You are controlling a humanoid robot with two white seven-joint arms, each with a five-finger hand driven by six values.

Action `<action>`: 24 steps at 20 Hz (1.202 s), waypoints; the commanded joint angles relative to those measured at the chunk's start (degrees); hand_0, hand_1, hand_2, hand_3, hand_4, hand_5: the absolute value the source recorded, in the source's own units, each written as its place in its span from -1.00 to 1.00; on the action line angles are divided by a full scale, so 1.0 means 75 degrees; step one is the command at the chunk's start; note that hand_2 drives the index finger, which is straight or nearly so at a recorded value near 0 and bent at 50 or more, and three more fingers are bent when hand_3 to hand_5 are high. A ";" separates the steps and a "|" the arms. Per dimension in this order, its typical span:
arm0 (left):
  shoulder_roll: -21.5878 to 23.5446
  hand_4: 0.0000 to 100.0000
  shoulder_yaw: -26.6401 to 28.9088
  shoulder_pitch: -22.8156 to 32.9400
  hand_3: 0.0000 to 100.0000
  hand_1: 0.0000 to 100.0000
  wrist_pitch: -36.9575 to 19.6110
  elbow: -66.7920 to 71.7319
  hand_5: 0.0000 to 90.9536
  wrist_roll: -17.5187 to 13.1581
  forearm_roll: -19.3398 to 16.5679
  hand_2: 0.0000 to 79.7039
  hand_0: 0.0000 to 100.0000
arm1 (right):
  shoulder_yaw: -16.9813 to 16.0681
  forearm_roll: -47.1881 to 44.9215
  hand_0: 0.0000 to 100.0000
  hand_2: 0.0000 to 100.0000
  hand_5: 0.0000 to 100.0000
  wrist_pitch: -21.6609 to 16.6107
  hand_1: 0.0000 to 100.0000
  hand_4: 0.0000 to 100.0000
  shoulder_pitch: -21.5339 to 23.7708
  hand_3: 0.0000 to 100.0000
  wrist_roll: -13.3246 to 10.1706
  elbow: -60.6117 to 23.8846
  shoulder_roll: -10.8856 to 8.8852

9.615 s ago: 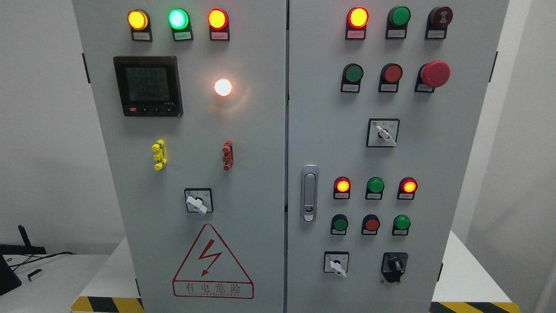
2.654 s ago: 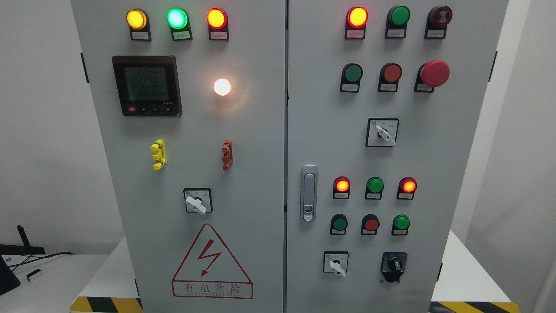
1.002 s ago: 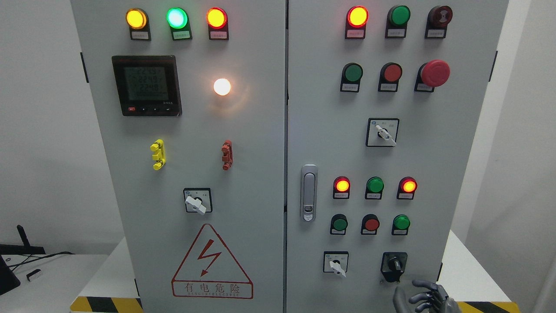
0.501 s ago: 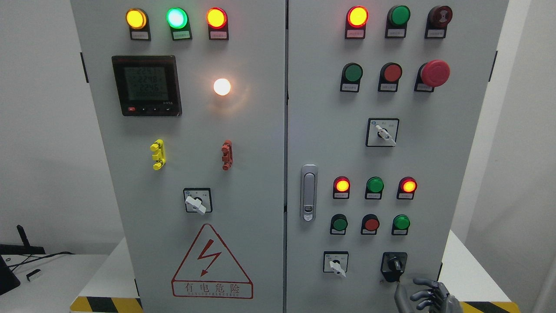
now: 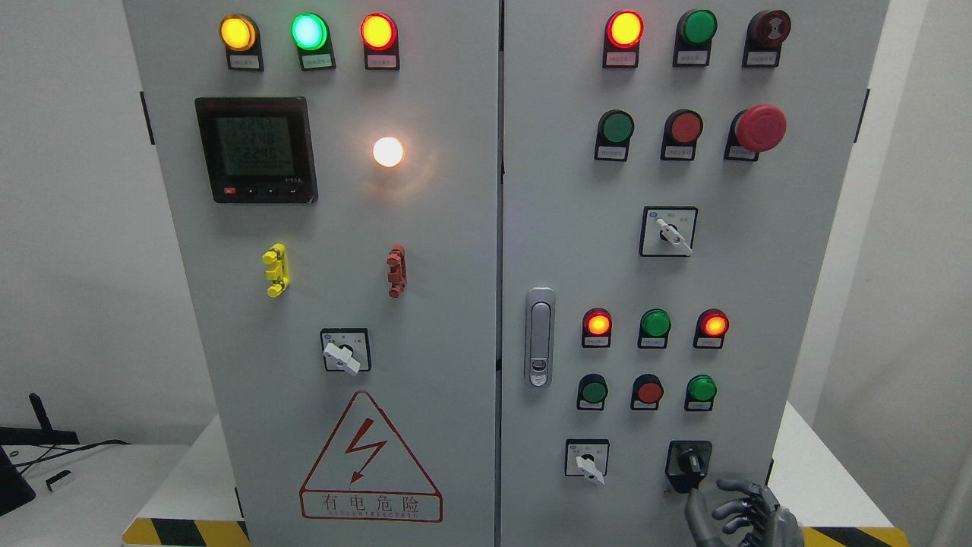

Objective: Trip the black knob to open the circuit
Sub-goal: 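Raise the right hand up toward the small black rotary knob, then close the right hand's fingers around the black knob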

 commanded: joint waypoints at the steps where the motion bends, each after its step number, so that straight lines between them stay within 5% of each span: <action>1: -0.0007 -1.00 0.0000 0.0000 -1.00 -0.22 0.0003 0.0007 -1.00 -0.0005 -0.0234 -1.00 -0.76 | -0.0075 0.0004 -0.38 -0.07 0.89 0.0003 0.48 0.61 -0.0109 0.47 0.0000 0.0223 0.0001; 24: -0.0007 -1.00 0.0000 0.0000 -1.00 -0.22 0.0003 -0.0005 -1.00 -0.0005 -0.0234 -1.00 -0.76 | -0.0040 0.0004 -0.43 -0.03 0.89 0.0073 0.45 0.61 -0.0238 0.50 -0.0012 0.0270 0.0001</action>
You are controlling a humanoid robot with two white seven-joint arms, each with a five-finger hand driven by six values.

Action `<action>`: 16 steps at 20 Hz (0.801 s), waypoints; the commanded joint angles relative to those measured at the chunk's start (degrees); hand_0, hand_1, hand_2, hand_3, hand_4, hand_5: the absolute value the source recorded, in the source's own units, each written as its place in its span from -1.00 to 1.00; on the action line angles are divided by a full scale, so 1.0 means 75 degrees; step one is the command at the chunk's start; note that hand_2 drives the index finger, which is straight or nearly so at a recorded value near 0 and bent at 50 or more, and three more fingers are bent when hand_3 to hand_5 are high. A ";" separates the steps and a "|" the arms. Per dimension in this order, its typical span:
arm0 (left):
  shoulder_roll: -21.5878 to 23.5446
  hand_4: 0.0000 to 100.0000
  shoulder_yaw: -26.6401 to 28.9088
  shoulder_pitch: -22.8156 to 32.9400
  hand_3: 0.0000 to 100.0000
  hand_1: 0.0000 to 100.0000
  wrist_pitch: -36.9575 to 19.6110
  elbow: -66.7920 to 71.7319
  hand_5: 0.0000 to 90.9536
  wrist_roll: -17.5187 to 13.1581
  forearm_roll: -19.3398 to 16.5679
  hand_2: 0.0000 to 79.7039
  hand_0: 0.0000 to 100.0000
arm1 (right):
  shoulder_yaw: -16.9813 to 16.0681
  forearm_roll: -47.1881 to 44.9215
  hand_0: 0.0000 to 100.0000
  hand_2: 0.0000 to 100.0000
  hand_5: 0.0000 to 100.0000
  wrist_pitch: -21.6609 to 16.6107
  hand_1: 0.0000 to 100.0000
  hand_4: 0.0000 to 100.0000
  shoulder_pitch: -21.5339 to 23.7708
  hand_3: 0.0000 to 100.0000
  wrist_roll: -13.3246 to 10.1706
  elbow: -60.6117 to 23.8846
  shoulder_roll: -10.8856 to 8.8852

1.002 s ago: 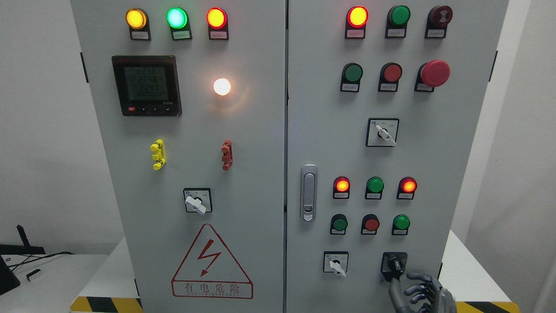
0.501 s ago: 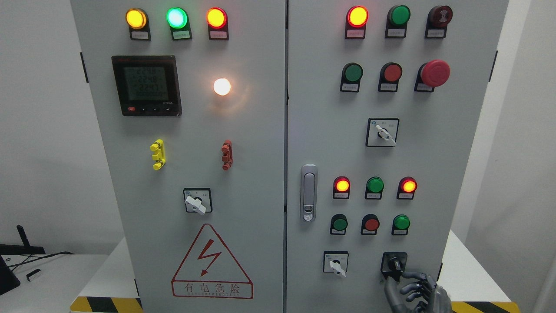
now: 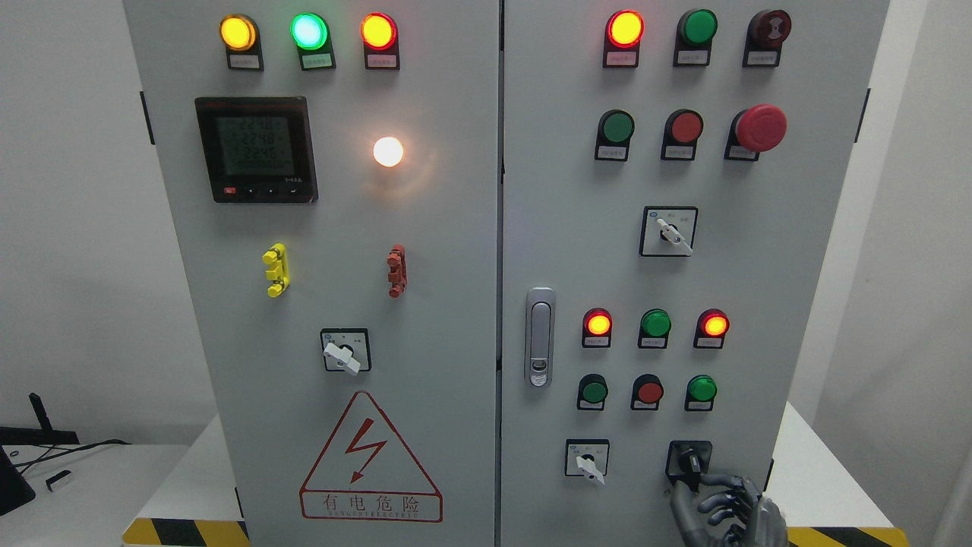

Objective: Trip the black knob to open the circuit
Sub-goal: 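Close the right hand's fingers around the black knob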

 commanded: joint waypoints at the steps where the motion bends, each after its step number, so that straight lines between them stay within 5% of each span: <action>1: 0.0004 -1.00 0.0000 0.0000 -1.00 -0.22 0.0004 -0.0004 -1.00 -0.0005 -0.0234 -1.00 -0.76 | -0.0202 0.0000 -0.43 -0.03 0.89 0.0112 0.45 0.61 -0.0034 0.50 -0.0005 0.0040 0.0000; 16: 0.0004 -1.00 0.0000 0.0000 -1.00 -0.22 0.0004 -0.0004 -1.00 -0.0005 -0.0234 -1.00 -0.76 | -0.0214 -0.0047 -0.42 0.00 0.90 0.0124 0.45 0.62 -0.0092 0.53 0.0007 0.0040 0.0012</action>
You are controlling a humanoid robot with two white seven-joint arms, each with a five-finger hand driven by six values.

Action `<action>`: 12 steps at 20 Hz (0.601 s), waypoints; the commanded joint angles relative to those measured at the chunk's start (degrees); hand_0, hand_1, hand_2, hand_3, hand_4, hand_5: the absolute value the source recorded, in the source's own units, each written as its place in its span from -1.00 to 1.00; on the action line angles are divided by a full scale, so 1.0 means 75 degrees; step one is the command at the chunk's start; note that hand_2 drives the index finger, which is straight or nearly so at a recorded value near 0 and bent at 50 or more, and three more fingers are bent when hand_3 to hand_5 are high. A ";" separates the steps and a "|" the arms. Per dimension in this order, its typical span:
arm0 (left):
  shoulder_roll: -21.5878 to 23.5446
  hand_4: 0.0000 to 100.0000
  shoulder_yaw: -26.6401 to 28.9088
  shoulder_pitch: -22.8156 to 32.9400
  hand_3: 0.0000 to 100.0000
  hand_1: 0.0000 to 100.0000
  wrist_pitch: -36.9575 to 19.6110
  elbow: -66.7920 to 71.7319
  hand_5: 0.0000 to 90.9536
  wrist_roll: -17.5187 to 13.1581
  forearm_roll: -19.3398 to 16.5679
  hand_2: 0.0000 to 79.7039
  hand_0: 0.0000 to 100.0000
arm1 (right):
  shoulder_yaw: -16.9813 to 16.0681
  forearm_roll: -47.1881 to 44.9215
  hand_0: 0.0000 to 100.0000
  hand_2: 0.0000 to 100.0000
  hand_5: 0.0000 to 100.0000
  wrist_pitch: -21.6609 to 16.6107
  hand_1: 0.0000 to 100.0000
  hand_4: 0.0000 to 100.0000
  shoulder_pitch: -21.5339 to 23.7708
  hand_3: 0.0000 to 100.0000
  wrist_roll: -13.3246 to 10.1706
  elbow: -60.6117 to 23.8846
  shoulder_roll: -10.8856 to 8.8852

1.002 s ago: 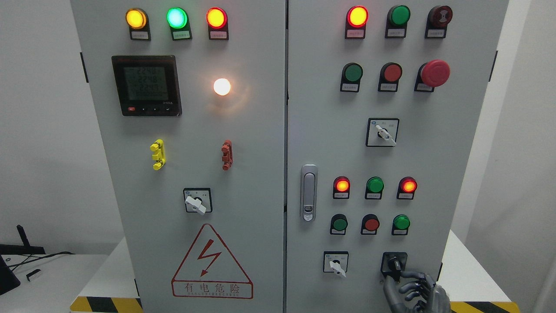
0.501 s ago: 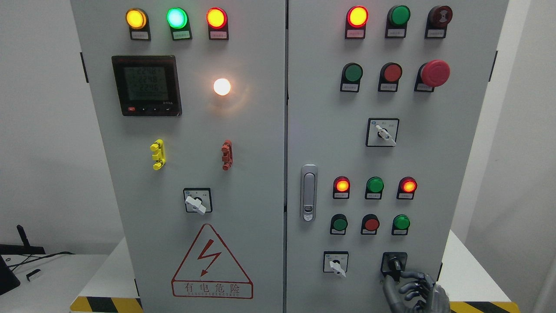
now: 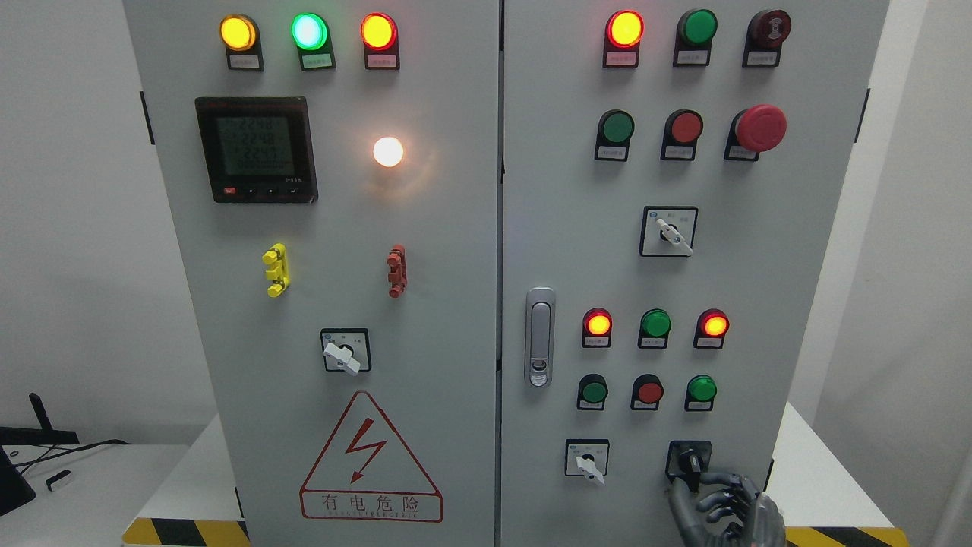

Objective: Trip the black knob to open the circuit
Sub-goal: 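Close the right hand's fingers around the black knob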

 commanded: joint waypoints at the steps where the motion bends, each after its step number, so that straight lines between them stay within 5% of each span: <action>1: -0.0009 -1.00 0.0000 0.0000 -1.00 -0.22 0.0004 0.0009 -1.00 -0.0005 -0.0234 -1.00 -0.76 | -0.0229 -0.0022 -0.42 0.00 0.90 0.0005 0.45 0.62 -0.0015 0.53 0.0011 0.0009 0.0009; 12: -0.0009 -1.00 0.0000 0.0000 -1.00 -0.22 0.0004 -0.0003 -1.00 -0.0005 -0.0234 -1.00 -0.76 | -0.0217 -0.0033 -0.40 0.02 0.91 0.0005 0.45 0.64 -0.0003 0.54 -0.0001 -0.0003 0.0044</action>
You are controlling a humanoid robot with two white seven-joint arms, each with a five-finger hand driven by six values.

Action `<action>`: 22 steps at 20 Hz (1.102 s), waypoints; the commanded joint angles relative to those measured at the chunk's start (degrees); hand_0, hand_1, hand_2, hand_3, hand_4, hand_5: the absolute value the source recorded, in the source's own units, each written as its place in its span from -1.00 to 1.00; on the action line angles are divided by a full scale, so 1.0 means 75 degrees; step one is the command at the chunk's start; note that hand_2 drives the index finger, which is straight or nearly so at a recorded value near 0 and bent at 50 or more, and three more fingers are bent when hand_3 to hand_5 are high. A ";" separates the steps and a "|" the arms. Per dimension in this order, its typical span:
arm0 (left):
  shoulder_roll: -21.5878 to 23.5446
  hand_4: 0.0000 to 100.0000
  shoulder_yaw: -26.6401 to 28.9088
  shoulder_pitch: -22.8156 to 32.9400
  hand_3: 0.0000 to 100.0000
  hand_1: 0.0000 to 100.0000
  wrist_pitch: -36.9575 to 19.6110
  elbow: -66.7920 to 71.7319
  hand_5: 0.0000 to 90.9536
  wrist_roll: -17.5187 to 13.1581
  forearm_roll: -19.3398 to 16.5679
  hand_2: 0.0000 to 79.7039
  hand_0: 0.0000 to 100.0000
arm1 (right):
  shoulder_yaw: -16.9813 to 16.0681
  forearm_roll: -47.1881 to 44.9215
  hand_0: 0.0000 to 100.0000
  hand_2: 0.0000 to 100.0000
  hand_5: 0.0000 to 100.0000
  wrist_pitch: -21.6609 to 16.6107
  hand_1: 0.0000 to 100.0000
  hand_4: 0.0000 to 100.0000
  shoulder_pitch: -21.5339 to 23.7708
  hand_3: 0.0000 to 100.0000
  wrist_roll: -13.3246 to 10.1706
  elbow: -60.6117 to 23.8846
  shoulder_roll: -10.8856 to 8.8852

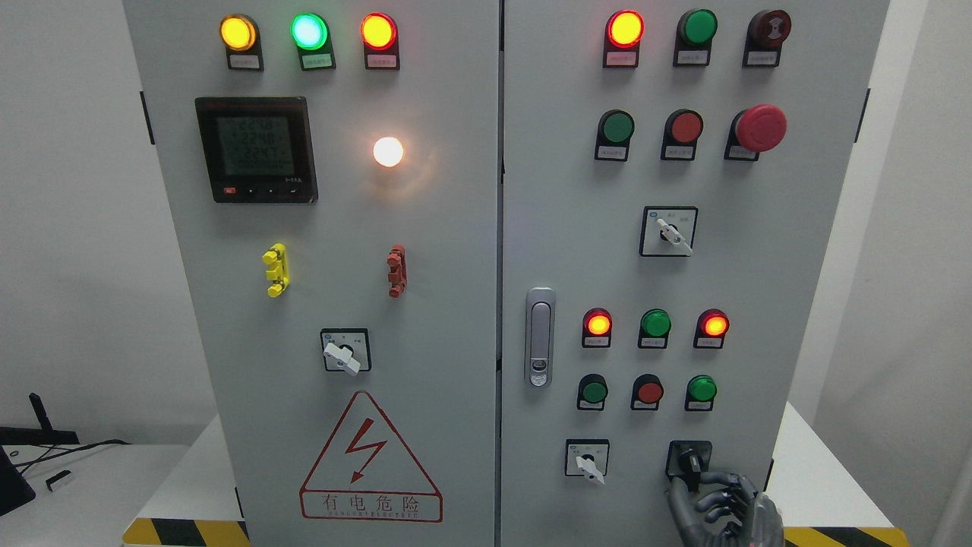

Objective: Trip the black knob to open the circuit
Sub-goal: 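Close the right hand's fingers around the black knob, then twist the black knob with the right hand to its other position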

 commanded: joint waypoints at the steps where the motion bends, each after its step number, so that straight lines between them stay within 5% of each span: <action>1: 0.0002 -1.00 0.0000 0.0000 -1.00 -0.22 0.0004 -0.0003 -1.00 -0.0005 -0.0234 -1.00 -0.76 | -0.0220 -0.0007 -0.40 0.02 0.91 -0.0014 0.45 0.64 0.0007 0.54 0.0022 -0.0007 0.0025; 22: 0.0002 -1.00 0.0000 0.0000 -1.00 -0.22 0.0004 -0.0003 -1.00 -0.0005 -0.0234 -1.00 -0.76 | -0.0161 -0.0066 -0.40 0.03 0.92 -0.0014 0.45 0.67 -0.0040 0.56 0.0057 -0.0007 0.0025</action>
